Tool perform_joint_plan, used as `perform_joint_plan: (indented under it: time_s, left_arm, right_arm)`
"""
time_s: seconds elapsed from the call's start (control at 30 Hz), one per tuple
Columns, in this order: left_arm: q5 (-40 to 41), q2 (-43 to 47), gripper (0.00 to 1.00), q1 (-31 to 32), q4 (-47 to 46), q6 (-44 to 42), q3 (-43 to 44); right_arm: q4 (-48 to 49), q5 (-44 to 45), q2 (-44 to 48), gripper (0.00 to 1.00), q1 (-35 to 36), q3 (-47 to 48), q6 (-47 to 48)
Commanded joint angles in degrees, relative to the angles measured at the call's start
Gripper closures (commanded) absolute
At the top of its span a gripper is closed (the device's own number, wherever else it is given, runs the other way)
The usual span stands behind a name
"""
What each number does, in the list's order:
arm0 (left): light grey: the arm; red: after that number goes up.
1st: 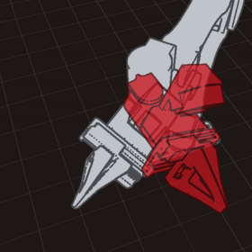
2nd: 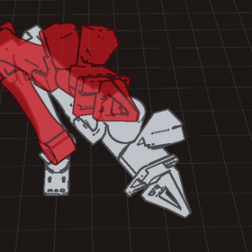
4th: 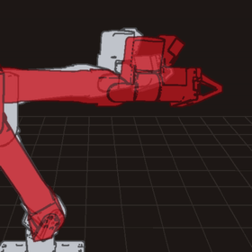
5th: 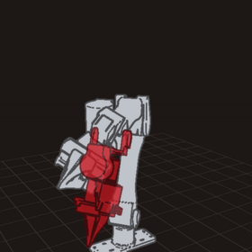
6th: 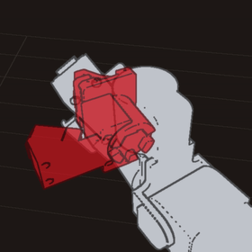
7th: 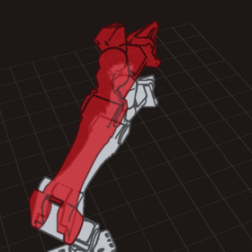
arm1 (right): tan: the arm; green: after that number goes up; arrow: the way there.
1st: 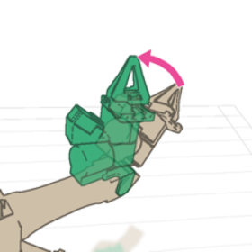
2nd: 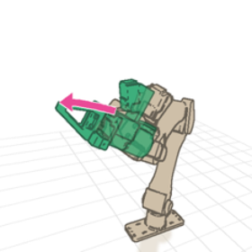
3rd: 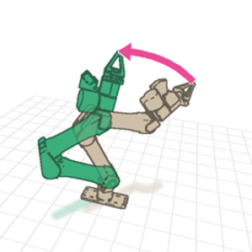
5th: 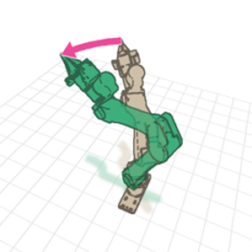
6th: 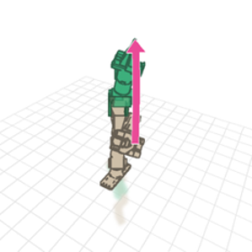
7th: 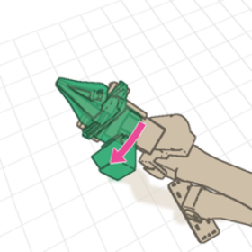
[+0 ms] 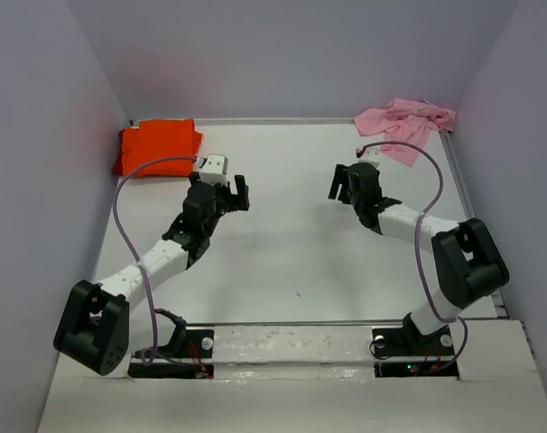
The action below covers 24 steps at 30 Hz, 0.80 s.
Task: Fold and stack the t-shirts
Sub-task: Grab crumpled tshirt from the corner of the board with the right arm
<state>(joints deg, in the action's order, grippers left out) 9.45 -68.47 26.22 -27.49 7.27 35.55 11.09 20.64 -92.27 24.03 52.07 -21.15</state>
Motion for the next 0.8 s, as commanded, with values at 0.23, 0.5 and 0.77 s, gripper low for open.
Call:
perform_joint_plan:
  time_s: [0.23, 0.5, 0.77]
  left_arm:
    - [2.8, 4.5, 0.04, 0.5, 4.5, -3.3, 3.9]
    - [-0.1, 4.6, 0.04, 0.6, 6.1, -2.1, 5.9]
    - [-0.9, 5.2, 0.04, 0.6, 7.4, -3.0, 6.5]
  right_arm:
    - [-4.7, -8.0, 8.3, 0.23, 1.2, 2.8, 3.1]
    - [-9.7, -2.5, 2.6, 0.25, 1.2, 11.2, 8.0]
    - [-14.7, -4.5, -6.9, 0.25, -3.9, 21.9, 7.4]
